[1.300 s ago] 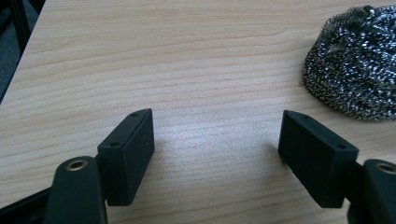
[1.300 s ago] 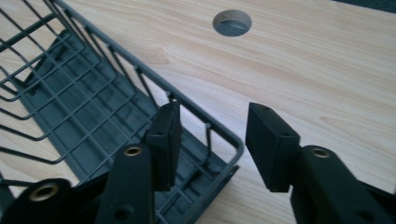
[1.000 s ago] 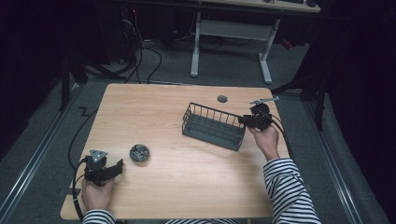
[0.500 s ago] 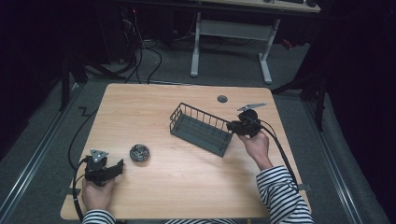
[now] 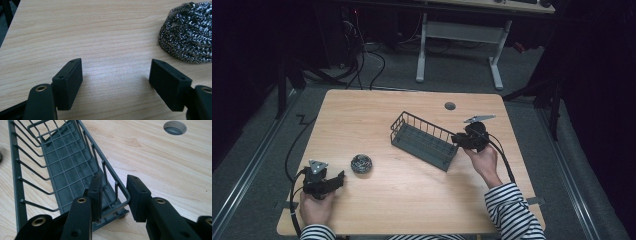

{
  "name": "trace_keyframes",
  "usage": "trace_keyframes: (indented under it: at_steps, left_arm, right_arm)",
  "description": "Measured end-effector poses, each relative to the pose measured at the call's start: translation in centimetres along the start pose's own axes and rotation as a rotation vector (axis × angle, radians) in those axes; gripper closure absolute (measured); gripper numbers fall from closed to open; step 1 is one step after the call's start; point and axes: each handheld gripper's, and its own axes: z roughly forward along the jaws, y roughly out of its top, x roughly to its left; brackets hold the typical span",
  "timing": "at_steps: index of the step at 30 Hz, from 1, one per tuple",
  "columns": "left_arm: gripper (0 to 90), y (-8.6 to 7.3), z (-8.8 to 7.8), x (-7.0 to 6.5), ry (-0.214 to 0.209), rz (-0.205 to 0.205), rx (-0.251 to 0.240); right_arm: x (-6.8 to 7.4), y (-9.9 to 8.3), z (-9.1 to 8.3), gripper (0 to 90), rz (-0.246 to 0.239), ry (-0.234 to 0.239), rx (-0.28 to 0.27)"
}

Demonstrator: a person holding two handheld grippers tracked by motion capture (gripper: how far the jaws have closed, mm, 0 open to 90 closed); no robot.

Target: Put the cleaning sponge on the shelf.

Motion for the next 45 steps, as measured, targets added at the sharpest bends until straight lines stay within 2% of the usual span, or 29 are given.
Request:
trace_keyframes:
  at_steps: [11, 13, 14, 15, 16, 17, 20, 27, 28, 31, 33, 37, 38, 39, 40, 41, 45]
  left_arm:
    - [27.2, 0.0, 0.0, 0.0, 0.000, 0.000, 0.000]
    - [27.3, 0.0, 0.0, 0.0, 0.000, 0.000, -0.001]
    - [27.3, 0.0, 0.0, 0.0, 0.000, 0.000, -0.001]
    - [27.3, 0.0, 0.0, 0.0, 0.000, 0.000, -0.001]
    - [27.3, 0.0, 0.0, 0.0, 0.000, -0.001, -0.001]
    - [27.3, 0.0, 0.0, 0.0, 0.000, -0.001, -0.001]
    - [27.3, 0.0, 0.0, 0.0, -0.001, -0.001, -0.001]
    - [27.4, 0.0, 0.0, 0.0, -0.001, -0.001, 0.000]
    - [27.5, 0.0, 0.0, 0.0, -0.001, -0.002, 0.000]
    - [28.0, 0.0, 0.0, 0.0, 0.001, -0.003, -0.001]
    - [28.1, 0.0, 0.0, 0.0, 0.001, -0.004, -0.001]
    - [28.2, 0.0, 0.0, 0.0, 0.002, -0.004, -0.001]
    - [28.3, 0.0, 0.0, 0.0, 0.001, -0.004, -0.001]
    - [28.3, 0.0, 0.0, 0.0, 0.001, -0.004, -0.001]
    - [28.3, 0.0, 0.0, 0.0, 0.003, -0.004, -0.001]
    - [28.4, 0.0, 0.0, 0.0, 0.003, -0.004, -0.001]
    - [28.5, 0.0, 0.0, 0.0, 0.003, -0.005, -0.001]
  right_arm:
    - [1.2, 0.0, 0.3, 66.5, -0.021, 0.027, -0.007]
    - [1.4, 0.0, 0.4, 63.0, -0.026, 0.028, 0.000]
    - [1.5, -0.1, 0.5, 55.8, -0.024, 0.027, 0.004]
    - [1.5, -0.1, 0.5, 55.8, -0.024, 0.027, 0.004]
    - [1.5, -0.1, 0.3, 50.0, -0.021, 0.025, -0.010]
    - [1.5, -0.1, 0.3, 50.0, -0.021, 0.025, -0.010]
    - [1.4, 0.1, -0.8, 46.0, -0.002, 0.029, -0.058]
    - [1.0, -0.1, -2.8, 45.6, -0.015, 0.015, -0.092]
    - [0.7, -0.5, -3.5, 46.0, -0.009, 0.012, -0.119]
    - [0.3, -1.0, -4.0, 46.3, -0.003, 0.003, -0.119]
    - [-0.1, -1.6, -4.7, 47.8, -0.001, -0.013, -0.140]
    - [-1.1, -2.8, -6.3, 47.8, 0.027, -0.018, -0.158]
    - [-1.3, -3.1, -6.9, 47.7, 0.034, -0.019, -0.177]
    - [-1.3, -3.1, -6.9, 47.7, 0.034, -0.019, -0.177]
    - [-1.5, -3.4, -7.3, 47.6, 0.043, -0.018, -0.202]
    - [-1.9, -3.9, -7.9, 47.2, 0.066, -0.013, -0.211]
    - [-2.5, -4.8, -8.5, 47.4, 0.077, -0.027, -0.221]
